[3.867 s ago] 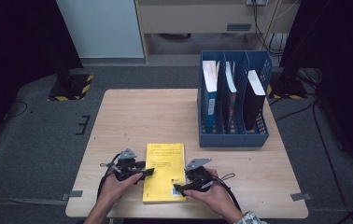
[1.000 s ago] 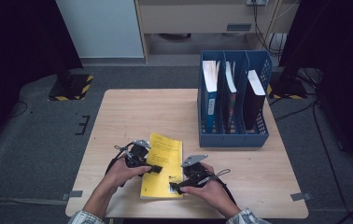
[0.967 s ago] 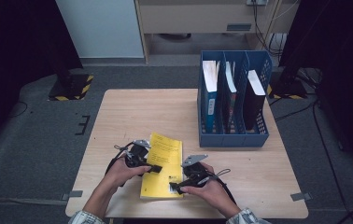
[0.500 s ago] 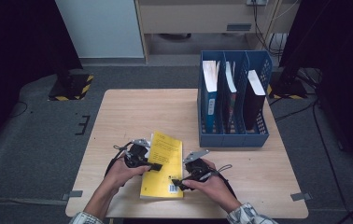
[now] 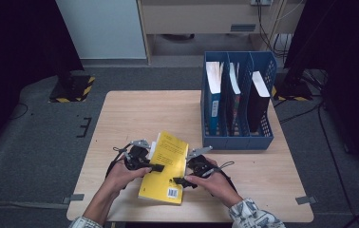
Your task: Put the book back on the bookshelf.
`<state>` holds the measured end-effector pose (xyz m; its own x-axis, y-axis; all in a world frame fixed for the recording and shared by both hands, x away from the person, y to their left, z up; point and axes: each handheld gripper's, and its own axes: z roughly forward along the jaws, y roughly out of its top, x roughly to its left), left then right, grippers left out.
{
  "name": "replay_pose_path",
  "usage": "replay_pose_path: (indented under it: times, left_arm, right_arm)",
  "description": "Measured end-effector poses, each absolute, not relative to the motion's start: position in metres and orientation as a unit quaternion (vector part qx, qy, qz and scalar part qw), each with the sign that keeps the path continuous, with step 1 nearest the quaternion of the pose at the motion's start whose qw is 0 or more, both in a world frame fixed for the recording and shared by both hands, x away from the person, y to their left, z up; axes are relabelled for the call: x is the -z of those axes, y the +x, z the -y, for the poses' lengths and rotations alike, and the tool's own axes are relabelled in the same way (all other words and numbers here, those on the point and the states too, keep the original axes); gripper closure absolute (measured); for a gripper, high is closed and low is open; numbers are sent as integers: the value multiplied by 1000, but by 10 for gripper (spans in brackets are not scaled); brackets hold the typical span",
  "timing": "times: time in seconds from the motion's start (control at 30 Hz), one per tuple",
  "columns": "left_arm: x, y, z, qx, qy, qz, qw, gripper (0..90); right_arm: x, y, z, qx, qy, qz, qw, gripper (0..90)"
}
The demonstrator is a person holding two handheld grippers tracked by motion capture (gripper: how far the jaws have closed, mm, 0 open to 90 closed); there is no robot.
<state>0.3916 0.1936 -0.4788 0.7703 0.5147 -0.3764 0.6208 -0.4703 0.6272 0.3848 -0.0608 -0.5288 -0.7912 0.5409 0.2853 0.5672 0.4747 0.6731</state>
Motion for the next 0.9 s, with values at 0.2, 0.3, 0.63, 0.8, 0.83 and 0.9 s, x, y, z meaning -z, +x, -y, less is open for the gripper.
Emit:
replay_pose_path:
  times: [0.2, 0.3, 0.63, 0.8, 0.83, 0.9]
  left_arm:
    - [473, 390, -196, 73, 852, -324, 406, 816]
    - [471, 390, -198, 76, 851, -320, 410, 816]
    - [467, 391, -213, 68, 848, -325, 414, 831]
    - [463, 392, -220, 56, 849, -327, 412, 839]
    - [463, 392, -221, 54, 848, -327, 414, 841]
    - [462, 392, -223, 50, 844, -330, 420, 847]
  right_arm:
    - [529, 392, 59, 405, -313, 858, 44, 46]
    - [529, 397, 57, 408, -311, 856, 64, 63]
    - [514, 411, 58, 451, -336, 823, 82, 300]
    - [496, 414, 53, 448, -313, 836, 52, 358]
    - [492, 413, 52, 446, -308, 839, 44, 366]
    - [485, 413, 51, 445, -302, 843, 34, 385]
